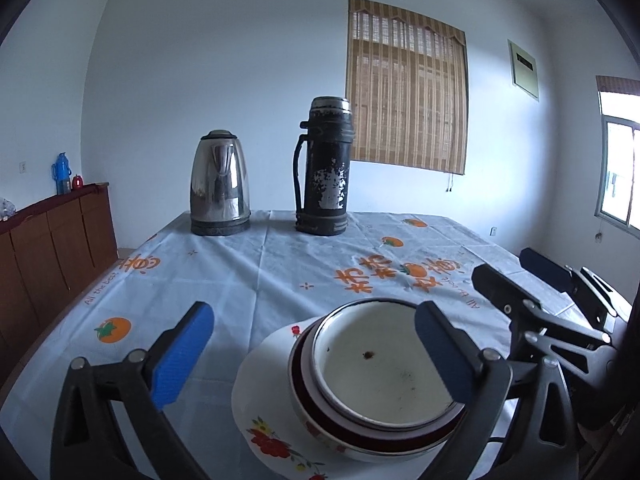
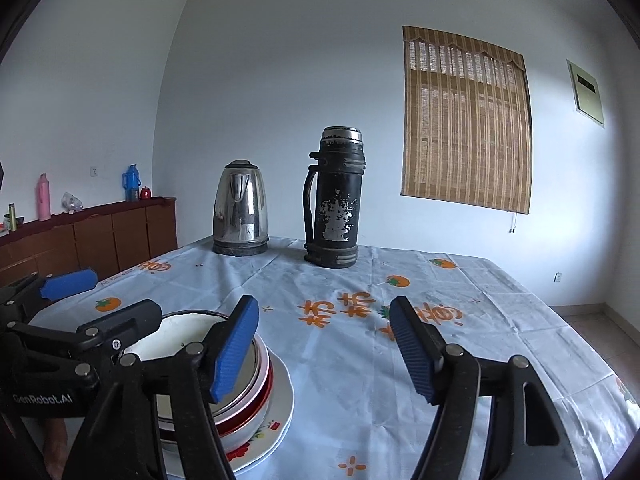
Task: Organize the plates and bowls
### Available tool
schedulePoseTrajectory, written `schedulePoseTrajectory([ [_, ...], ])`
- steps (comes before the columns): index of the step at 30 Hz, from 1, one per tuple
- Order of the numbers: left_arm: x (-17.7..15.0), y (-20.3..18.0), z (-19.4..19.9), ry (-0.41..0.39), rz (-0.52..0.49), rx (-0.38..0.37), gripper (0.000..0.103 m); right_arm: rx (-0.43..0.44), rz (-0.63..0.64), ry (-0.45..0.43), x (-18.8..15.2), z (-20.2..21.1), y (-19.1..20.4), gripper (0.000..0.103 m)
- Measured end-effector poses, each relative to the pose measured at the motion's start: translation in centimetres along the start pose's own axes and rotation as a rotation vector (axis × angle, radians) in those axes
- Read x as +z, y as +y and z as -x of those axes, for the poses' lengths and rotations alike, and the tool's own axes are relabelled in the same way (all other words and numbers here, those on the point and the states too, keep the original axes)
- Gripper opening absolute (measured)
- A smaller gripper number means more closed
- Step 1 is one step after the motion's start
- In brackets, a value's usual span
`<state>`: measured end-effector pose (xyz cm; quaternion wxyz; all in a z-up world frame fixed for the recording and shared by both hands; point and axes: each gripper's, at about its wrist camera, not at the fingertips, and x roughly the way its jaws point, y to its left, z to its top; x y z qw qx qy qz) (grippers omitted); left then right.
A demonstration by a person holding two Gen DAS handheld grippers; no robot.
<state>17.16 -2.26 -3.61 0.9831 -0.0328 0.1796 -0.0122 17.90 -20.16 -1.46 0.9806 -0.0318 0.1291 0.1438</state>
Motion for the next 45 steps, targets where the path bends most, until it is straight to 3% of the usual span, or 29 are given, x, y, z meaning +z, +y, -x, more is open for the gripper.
schedulePoseTrajectory([
  [45, -0.34, 0.02, -1.03, 0.066, -0.011, 0.033, 0.102, -0.027, -0.006, 0.012, -0.63, -0.02, -0.83, 0.070],
])
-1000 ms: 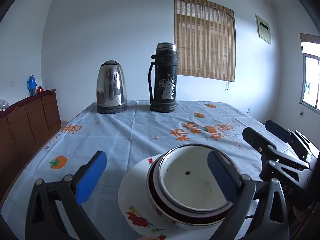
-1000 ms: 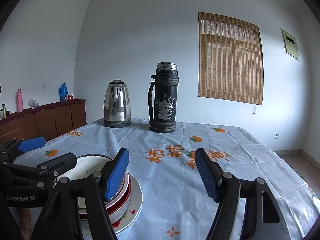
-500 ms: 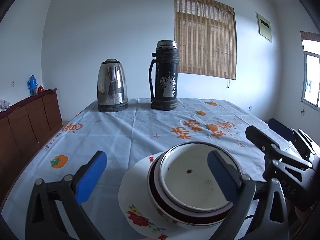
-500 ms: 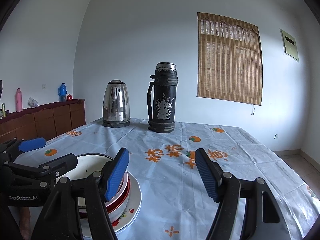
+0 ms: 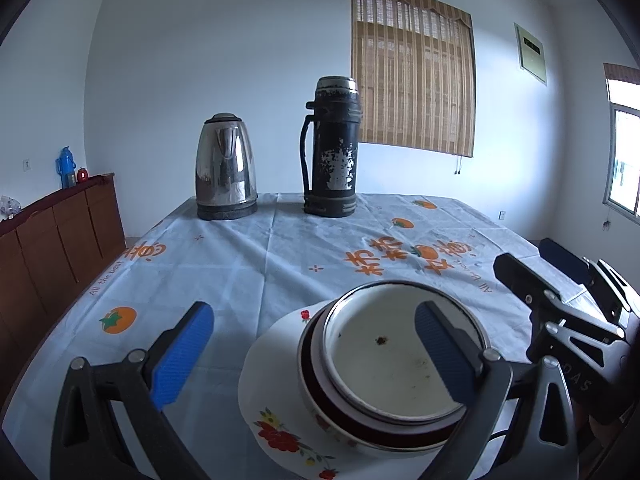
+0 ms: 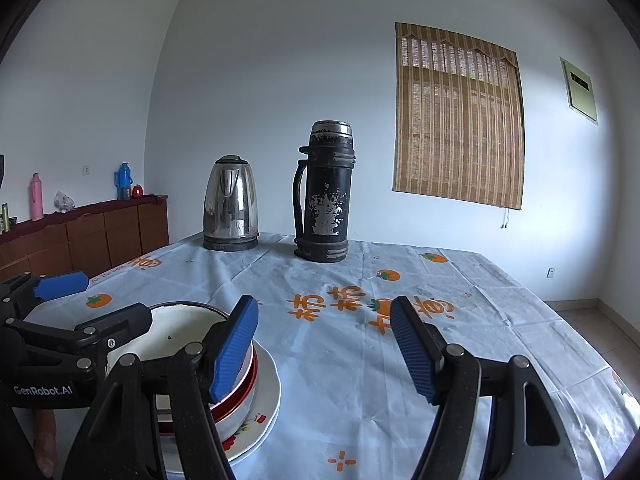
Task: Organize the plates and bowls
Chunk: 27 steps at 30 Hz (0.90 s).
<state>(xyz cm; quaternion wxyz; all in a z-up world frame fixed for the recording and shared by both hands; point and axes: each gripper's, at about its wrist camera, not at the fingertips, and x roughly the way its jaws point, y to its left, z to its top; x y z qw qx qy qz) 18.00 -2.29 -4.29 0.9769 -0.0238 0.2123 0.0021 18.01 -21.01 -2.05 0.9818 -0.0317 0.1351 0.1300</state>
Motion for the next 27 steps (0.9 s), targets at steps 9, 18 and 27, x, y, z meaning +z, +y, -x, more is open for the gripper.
schedulePoseTrajectory([
  [9, 0.03, 0.13, -0.02, 0.003, 0.004, 0.002, 0.102, 0.000, 0.001, 0.000, 0.02, 0.00, 0.01, 0.070],
  [18, 0.10, 0.16, 0.05, -0.003, 0.003, 0.003, 0.102, -0.007, 0.002, -0.004, -0.10, 0.15, -0.18, 0.070],
  [27, 0.01, 0.40, -0.02, -0.005, 0.013, 0.011, 0.102, -0.006, 0.010, 0.004, -0.06, -0.04, -0.04, 0.070],
])
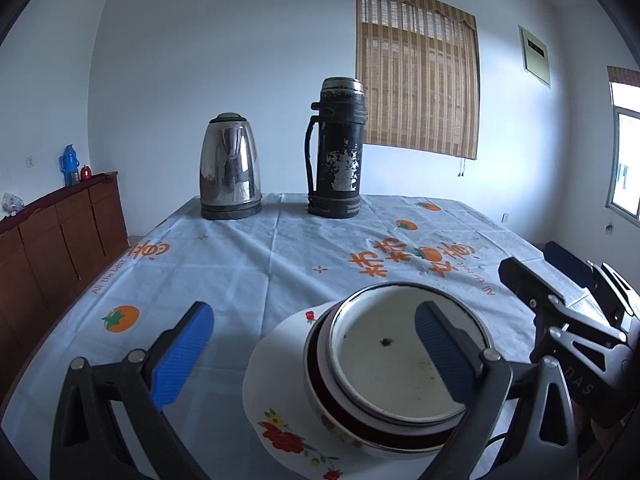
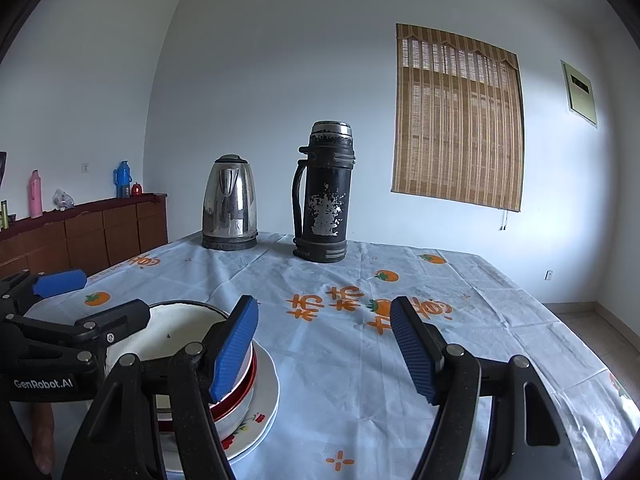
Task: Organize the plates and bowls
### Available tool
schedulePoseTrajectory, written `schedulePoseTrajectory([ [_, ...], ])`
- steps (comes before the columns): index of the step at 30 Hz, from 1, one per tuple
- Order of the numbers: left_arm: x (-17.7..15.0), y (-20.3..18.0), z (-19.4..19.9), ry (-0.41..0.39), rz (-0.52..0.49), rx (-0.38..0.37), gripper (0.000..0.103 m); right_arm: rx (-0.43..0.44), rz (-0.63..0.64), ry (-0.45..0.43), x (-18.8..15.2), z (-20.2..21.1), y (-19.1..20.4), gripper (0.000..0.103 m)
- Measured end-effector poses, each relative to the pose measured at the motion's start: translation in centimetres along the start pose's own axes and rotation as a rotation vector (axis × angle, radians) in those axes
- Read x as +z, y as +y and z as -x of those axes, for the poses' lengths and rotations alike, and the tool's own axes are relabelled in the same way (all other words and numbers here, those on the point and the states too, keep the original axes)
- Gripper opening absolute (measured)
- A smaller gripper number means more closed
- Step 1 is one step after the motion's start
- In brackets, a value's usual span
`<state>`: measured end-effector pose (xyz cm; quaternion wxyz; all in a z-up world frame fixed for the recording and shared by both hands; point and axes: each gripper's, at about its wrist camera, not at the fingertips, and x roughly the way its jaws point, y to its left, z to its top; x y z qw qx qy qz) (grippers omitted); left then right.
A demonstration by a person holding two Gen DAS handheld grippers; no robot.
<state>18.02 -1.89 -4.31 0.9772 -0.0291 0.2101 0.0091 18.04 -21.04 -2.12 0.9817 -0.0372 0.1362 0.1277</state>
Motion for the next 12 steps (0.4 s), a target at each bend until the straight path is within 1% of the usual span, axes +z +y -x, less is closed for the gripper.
schedulePoseTrajectory([
  [12, 0.04, 0.11, 0.08, -0.018, -0.002, 0.014, 0.102, -0.001, 0.003, 0.017, -0.16, -0.26, 0.05, 0.070],
])
